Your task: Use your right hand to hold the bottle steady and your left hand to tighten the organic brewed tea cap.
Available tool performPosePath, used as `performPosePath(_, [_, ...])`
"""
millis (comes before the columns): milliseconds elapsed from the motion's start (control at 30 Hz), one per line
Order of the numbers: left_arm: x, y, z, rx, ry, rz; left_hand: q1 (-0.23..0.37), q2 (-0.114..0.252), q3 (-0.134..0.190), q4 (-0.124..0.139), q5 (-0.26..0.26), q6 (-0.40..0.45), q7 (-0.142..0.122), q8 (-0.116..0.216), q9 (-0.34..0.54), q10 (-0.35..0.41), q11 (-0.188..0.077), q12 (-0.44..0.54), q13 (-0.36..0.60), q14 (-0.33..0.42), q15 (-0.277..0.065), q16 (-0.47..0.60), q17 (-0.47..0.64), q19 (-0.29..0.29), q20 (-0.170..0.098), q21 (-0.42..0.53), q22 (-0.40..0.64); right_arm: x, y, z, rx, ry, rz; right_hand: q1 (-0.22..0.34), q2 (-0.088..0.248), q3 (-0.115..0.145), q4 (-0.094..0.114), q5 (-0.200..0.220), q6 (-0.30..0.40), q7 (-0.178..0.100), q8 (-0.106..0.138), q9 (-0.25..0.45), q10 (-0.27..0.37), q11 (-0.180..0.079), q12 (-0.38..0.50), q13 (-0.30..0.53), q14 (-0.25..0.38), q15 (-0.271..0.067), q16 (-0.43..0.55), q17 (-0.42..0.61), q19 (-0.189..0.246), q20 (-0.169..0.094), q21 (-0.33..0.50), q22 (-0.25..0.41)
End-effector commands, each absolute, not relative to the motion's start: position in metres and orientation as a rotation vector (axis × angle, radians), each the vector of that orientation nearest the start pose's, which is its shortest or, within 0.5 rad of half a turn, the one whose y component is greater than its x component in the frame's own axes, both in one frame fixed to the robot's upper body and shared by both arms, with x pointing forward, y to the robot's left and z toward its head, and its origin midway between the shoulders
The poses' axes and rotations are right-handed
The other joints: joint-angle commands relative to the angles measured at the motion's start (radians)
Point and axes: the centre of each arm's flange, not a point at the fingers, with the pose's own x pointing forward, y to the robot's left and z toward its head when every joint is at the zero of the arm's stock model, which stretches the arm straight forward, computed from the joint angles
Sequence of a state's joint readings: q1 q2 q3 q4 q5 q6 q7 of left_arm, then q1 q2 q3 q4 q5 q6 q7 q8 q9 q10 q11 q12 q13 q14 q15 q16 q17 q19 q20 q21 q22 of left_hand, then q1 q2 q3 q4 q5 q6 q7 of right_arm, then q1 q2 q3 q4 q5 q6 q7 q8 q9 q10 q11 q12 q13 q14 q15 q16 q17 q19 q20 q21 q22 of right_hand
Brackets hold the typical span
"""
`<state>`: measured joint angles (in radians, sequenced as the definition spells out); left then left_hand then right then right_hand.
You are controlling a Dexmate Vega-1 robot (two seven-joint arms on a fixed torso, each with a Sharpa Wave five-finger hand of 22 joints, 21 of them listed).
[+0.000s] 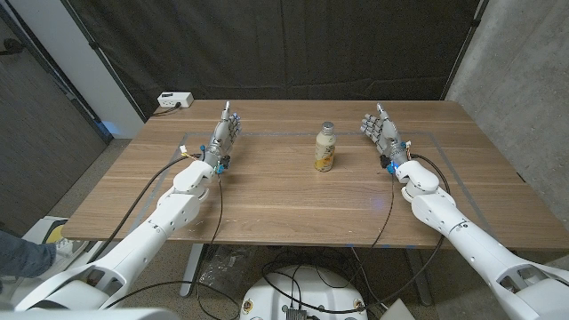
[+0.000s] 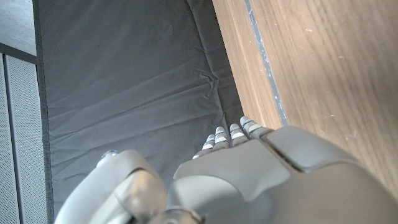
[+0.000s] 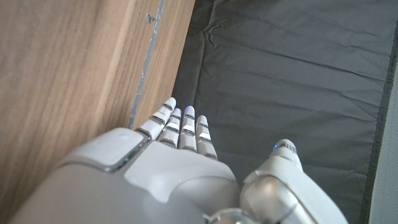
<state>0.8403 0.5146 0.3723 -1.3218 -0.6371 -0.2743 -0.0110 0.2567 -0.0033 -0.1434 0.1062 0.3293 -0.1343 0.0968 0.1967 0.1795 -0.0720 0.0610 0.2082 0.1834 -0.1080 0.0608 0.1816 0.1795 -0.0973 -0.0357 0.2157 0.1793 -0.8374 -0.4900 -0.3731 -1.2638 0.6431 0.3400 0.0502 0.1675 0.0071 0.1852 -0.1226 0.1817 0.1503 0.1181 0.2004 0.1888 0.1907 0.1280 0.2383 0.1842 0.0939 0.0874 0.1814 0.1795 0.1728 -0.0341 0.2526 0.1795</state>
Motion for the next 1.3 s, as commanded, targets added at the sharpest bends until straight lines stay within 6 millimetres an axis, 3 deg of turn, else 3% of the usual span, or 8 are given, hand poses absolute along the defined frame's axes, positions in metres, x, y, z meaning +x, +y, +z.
performPosePath(33, [0.637, 0.280, -0.014, -0.002, -0.615, -0.222, 0.011, -0.001, -0.007, -0.002, 0.005, -0.010, 0.000, 0.005, 0.005, -0.007, -0.001, 0.003, 0.002, -0.011, -0.002, 0.005, 0.004, -0.011, -0.011, 0.004, 0.001, 0.644, -0.289, -0.035, 0.022, -0.690, 0.219, 0.015, -0.010, 0.002, -0.006, 0.003, -0.014, -0.001, -0.003, 0.003, -0.003, -0.002, -0.001, 0.002, -0.003, 0.004, 0.002, 0.004, -0.001, 0.000, -0.001, 0.005])
performPosePath(267, [0.622, 0.272, -0.010, 0.028, -0.643, -0.248, 0.020, -0.001, -0.007, -0.007, 0.005, -0.015, 0.001, 0.003, 0.006, -0.009, -0.001, 0.002, 0.002, -0.012, -0.002, 0.005, 0.004, -0.014, -0.007, 0.002, 0.001, 0.624, -0.293, -0.046, 0.001, -0.725, 0.222, 0.030, -0.035, -0.005, -0.018, 0.005, 0.042, -0.021, 0.020, 0.006, -0.001, -0.002, -0.004, 0.003, -0.004, 0.000, 0.003, 0.004, -0.001, 0.002, -0.007, 0.004])
performPosePath(500, [0.614, 0.271, -0.019, 0.017, -0.650, -0.244, 0.031, -0.001, -0.007, -0.013, 0.006, -0.016, 0.001, 0.003, 0.006, -0.008, -0.004, 0.001, 0.002, -0.010, -0.001, 0.006, 0.004, -0.018, -0.003, 0.000, 0.001, 0.606, -0.292, -0.056, -0.074, -0.743, 0.207, 0.043, -0.049, -0.009, -0.025, 0.008, -0.012, -0.012, -0.001, 0.007, -0.005, -0.009, -0.008, 0.003, -0.003, -0.005, 0.004, 0.004, 0.002, 0.001, -0.012, 0.004])
performPosePath(700, [0.602, 0.269, -0.024, 0.023, -0.672, -0.208, 0.043, -0.001, -0.006, -0.019, 0.006, -0.012, 0.002, 0.005, 0.006, -0.003, -0.004, 0.002, 0.002, -0.003, -0.002, 0.008, 0.004, -0.020, 0.000, -0.002, 0.001, 0.596, -0.291, -0.064, -0.140, -0.760, 0.147, 0.065, -0.067, -0.014, -0.030, 0.013, 0.002, -0.038, 0.006, 0.005, 0.029, -0.047, -0.001, 0.001, 0.033, -0.046, 0.014, 0.002, 0.026, -0.011, -0.012, 0.004])
performPosePath(933, [0.595, 0.269, -0.025, 0.036, -0.673, -0.200, 0.052, -0.001, -0.006, -0.024, 0.006, -0.010, 0.002, 0.005, 0.006, 0.000, -0.004, 0.002, 0.003, 0.000, -0.004, 0.008, 0.004, -0.022, 0.000, -0.004, 0.002, 0.589, -0.279, -0.072, -0.194, -0.807, 0.128, 0.077, -0.074, -0.016, -0.031, 0.015, 0.020, -0.053, 0.011, 0.004, 0.040, -0.059, -0.001, -0.001, 0.045, -0.059, 0.012, 0.001, 0.043, -0.022, -0.011, 0.004])
performPosePath(1067, [0.593, 0.266, -0.025, 0.043, -0.673, -0.205, 0.057, -0.001, -0.006, -0.026, 0.006, -0.006, 0.002, 0.007, 0.006, 0.005, -0.003, 0.004, 0.003, 0.003, -0.003, 0.009, 0.004, -0.022, 0.003, -0.004, 0.002, 0.580, -0.273, -0.075, -0.233, -0.868, 0.080, 0.139, -0.065, 0.002, -0.043, 0.026, 0.078, -0.108, 0.034, 0.009, 0.017, -0.057, -0.016, -0.001, 0.037, -0.054, 0.005, 0.001, 0.040, -0.021, -0.023, 0.002])
performPosePath(1167, [0.589, 0.265, -0.025, 0.053, -0.681, -0.194, 0.061, -0.001, -0.006, -0.028, 0.006, -0.001, 0.001, 0.008, 0.007, 0.007, -0.002, 0.004, 0.003, 0.005, -0.002, 0.009, 0.004, -0.028, 0.004, -0.006, 0.002, 0.574, -0.271, -0.076, -0.288, -0.910, 0.035, 0.176, -0.063, 0.012, -0.050, 0.031, 0.084, -0.120, 0.035, 0.010, 0.031, -0.070, -0.013, -0.001, 0.053, -0.060, 0.009, 0.001, 0.059, -0.021, -0.020, 0.001])
performPosePath(1300, [0.583, 0.267, -0.025, 0.057, -0.695, -0.180, 0.065, 0.000, -0.006, -0.030, 0.006, 0.003, -0.001, 0.009, 0.007, 0.007, -0.005, 0.003, 0.003, 0.005, -0.003, 0.009, 0.004, -0.033, 0.006, -0.008, 0.002, 0.570, -0.269, -0.080, -0.332, -0.931, -0.004, 0.220, -0.073, 0.019, -0.053, 0.034, 0.040, -0.091, 0.016, 0.010, 0.032, -0.075, -0.016, -0.001, 0.057, -0.064, 0.007, 0.000, 0.066, -0.023, -0.026, 0.000])
